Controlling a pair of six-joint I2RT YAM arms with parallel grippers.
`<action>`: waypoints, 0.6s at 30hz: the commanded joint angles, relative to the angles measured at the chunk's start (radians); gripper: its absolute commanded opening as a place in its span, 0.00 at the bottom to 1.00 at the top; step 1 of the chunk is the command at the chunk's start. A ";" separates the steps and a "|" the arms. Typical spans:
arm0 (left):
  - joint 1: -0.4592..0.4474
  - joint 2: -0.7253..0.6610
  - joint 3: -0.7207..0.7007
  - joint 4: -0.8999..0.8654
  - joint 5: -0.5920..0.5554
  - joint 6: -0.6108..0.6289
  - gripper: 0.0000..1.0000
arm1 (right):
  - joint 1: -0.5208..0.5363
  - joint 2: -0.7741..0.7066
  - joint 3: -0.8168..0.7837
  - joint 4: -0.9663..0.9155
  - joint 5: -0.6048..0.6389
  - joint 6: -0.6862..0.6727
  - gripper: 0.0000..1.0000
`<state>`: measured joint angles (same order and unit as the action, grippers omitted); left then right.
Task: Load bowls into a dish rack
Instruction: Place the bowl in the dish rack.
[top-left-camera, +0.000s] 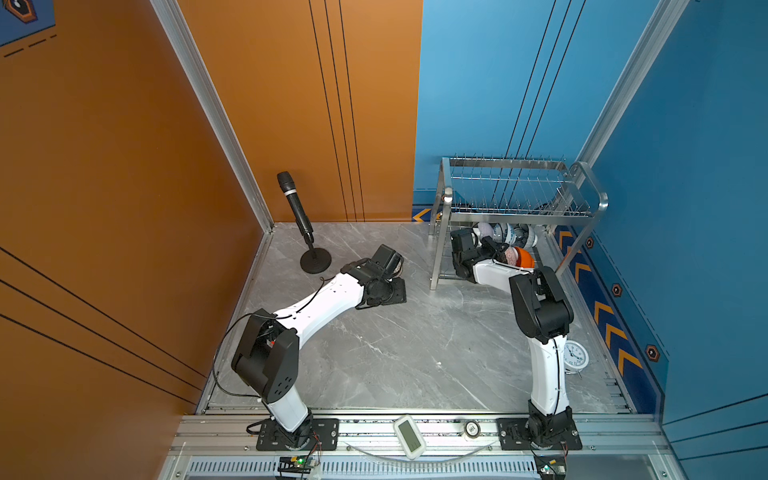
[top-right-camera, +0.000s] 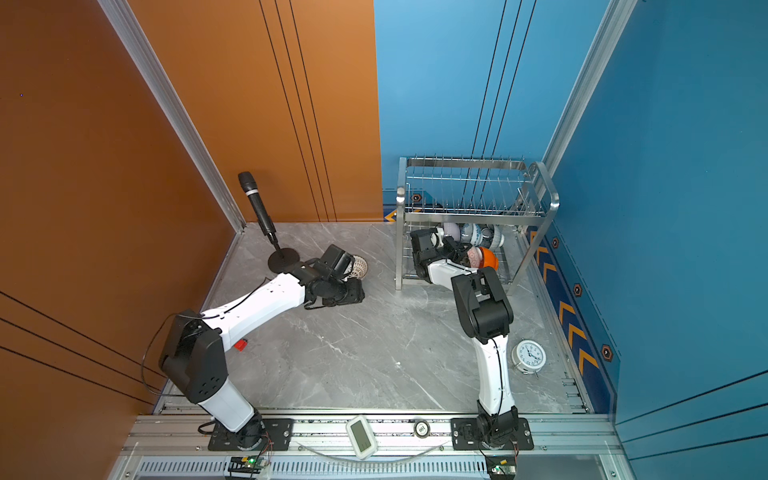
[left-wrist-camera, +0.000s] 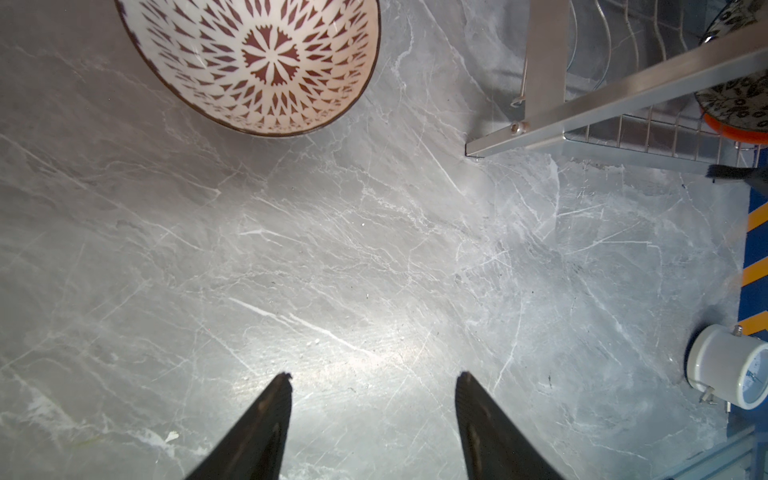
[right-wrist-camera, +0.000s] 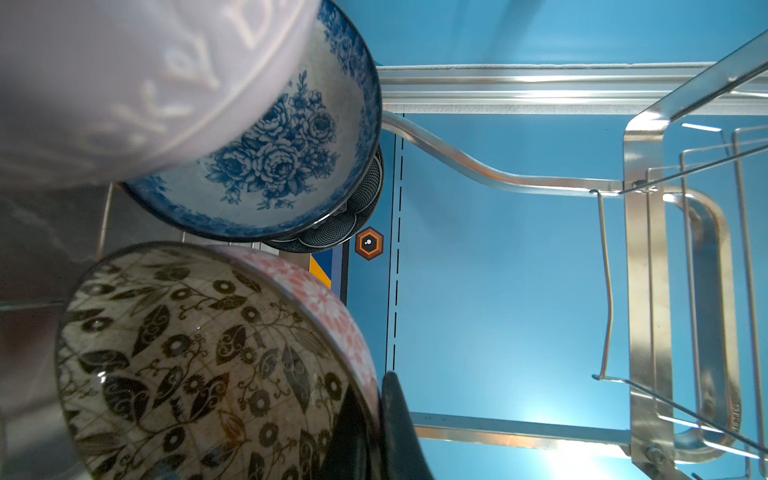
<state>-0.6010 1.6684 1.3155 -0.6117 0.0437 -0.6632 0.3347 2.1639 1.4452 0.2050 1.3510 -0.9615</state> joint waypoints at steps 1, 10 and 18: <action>0.009 -0.005 -0.014 0.007 -0.014 -0.008 0.64 | -0.019 -0.035 -0.028 0.041 0.043 -0.057 0.00; 0.004 -0.009 -0.021 0.016 -0.019 -0.015 0.64 | -0.020 -0.051 -0.025 0.111 0.039 -0.123 0.00; -0.003 -0.012 -0.028 0.023 -0.023 -0.024 0.64 | -0.023 -0.046 -0.034 0.250 0.025 -0.249 0.00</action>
<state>-0.6025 1.6684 1.3060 -0.5922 0.0433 -0.6788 0.3241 2.1639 1.4220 0.3527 1.3506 -1.1397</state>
